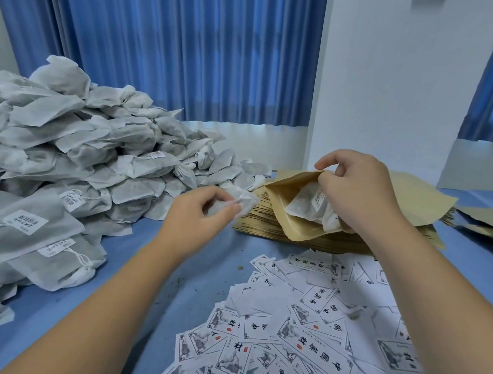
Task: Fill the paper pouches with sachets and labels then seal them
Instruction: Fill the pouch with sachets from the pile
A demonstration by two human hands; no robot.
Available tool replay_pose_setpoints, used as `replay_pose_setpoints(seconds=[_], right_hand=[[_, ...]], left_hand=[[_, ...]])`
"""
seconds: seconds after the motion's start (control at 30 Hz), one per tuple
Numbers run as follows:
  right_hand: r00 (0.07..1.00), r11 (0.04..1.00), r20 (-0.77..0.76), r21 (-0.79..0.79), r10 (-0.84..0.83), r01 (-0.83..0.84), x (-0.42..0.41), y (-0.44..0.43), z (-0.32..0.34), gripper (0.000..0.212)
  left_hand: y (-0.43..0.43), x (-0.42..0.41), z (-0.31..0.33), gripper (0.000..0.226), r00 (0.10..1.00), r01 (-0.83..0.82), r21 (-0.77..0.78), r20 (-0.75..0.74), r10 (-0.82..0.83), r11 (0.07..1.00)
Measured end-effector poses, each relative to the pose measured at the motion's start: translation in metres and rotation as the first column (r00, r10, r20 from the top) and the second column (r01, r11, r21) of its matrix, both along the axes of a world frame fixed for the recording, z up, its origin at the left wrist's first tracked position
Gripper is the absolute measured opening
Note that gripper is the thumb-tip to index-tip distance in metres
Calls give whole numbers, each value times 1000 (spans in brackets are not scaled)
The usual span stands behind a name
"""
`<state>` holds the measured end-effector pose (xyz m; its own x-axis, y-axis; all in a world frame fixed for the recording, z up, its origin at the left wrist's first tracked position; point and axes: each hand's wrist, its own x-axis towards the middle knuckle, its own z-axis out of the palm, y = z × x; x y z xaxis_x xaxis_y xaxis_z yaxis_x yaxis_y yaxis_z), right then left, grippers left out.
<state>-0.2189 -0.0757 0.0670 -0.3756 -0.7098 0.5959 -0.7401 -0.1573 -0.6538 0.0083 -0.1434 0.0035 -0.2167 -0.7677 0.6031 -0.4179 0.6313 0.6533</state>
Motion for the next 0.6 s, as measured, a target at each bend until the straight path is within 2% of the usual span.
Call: replay_pose_setpoints(seconds=[0.1, 0.17, 0.33, 0.47, 0.53, 0.6], right_hand=[[1000, 1000, 4, -12, 7, -7, -1, 0, 1, 26], [1000, 1000, 1, -15, 12, -12, -1, 0, 0, 26], [1000, 1000, -20, -4, 11, -12, 4, 0, 0, 27], [999, 999, -28, -12, 37, -38, 12, 1, 2, 26], [995, 995, -18, -7, 101, -101, 19, 2, 3, 27], [983, 984, -19, 1, 180, -180, 26, 3, 3, 29]], left_hand=[[14, 1, 21, 16, 956, 293, 234, -94, -278, 927], [21, -2, 33, 22, 922, 388, 313, -127, -366, 867], [37, -33, 40, 28, 977, 184, 220, -152, -152, 958], [50, -53, 35, 32, 997, 54, 165, -71, -43, 985], [55, -60, 34, 37, 991, 125, 214, -68, -113, 969], [58, -66, 32, 36, 963, 268, 315, -82, -255, 910]])
